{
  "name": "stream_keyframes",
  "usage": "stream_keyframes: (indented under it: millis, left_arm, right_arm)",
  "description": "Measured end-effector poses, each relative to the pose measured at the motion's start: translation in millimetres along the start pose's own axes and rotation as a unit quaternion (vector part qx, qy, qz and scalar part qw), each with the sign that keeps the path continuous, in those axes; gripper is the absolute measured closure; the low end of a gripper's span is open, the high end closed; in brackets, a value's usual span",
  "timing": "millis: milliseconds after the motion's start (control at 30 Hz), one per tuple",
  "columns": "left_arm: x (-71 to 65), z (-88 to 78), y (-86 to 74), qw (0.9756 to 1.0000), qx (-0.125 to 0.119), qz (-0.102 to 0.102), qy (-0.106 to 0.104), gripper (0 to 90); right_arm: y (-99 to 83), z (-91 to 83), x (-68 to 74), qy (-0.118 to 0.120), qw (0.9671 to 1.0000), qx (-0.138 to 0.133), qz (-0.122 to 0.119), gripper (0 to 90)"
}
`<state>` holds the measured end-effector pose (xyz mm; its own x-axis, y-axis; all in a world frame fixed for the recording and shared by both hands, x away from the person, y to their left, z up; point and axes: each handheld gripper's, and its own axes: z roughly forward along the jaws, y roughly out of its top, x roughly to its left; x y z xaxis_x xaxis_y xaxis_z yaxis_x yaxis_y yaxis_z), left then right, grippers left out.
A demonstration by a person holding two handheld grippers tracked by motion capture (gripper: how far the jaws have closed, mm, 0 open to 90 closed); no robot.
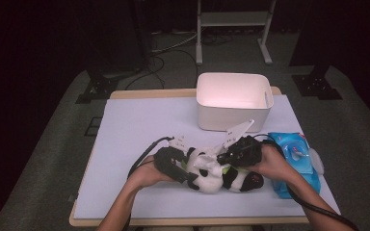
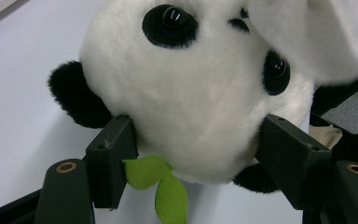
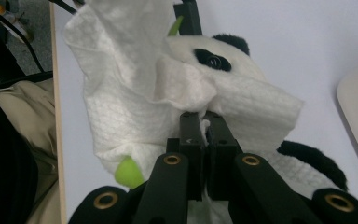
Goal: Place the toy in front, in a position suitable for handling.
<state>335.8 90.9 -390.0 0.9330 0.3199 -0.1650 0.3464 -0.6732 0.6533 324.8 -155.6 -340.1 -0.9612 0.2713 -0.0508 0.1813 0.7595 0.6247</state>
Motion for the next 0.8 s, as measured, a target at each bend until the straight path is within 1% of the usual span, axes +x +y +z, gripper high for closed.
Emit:
stream_keyframes:
  millis: [67, 167, 333, 433, 500, 600, 667, 733, 800]
  left_arm:
    - [0.4, 0.3, -0.2, 1.0000, -0.002, -0.003, -0.001, 29.5]
    - [0.0, 0.4, 0.1, 1.0000, 0.000, 0.000, 0.002, 29.5]
    - [2.5, 1.5, -2.4, 1.0000, -0.002, -0.005, 0.003, 29.3]
    - [3.0, 1.2, -2.9, 1.0000, -0.004, -0.005, 0.003, 29.0]
    - [3.1, 1.2, -2.8, 1.0000, -0.004, -0.005, 0.003, 28.8]
    - [2.9, 1.3, -2.2, 1.0000, -0.006, -0.006, 0.004, 28.6]
    - [3.3, 1.4, -1.8, 0.9999, -0.009, -0.005, 0.004, 28.2]
    - [3.3, 1.0, -0.6, 0.9999, -0.008, -0.005, 0.005, 27.8]
    - [2.3, 1.0, 0.7, 0.9999, -0.008, -0.003, 0.005, 27.5]
  right_arm:
    - [2.6, -0.4, 3.4, 0.001, 1.0000, -0.001, -0.005, 86.6]
    - [6.1, -0.6, 8.4, 0.003, 0.9999, -0.003, -0.010, 86.5]
    - [5.8, 0.7, 15.0, 0.015, 0.9997, 0.001, -0.017, 86.5]
    - [1.1, 1.1, 15.7, 0.019, 0.9997, 0.006, -0.012, 86.5]
    - [-2.2, 0.7, 15.5, 0.022, 0.9997, 0.005, -0.007, 86.5]
    - [-5.5, -2.6, 18.2, 0.017, 0.9998, 0.008, -0.005, 86.5]
    - [-8.0, -4.9, 19.4, 0.012, 0.9998, 0.012, -0.009, 86.5]
    - [-10.0, -5.5, 20.2, 0.012, 0.9998, 0.014, -0.005, 86.6]
    - [-11.0, -4.7, 20.9, 0.006, 0.9998, 0.019, -0.010, 86.7]
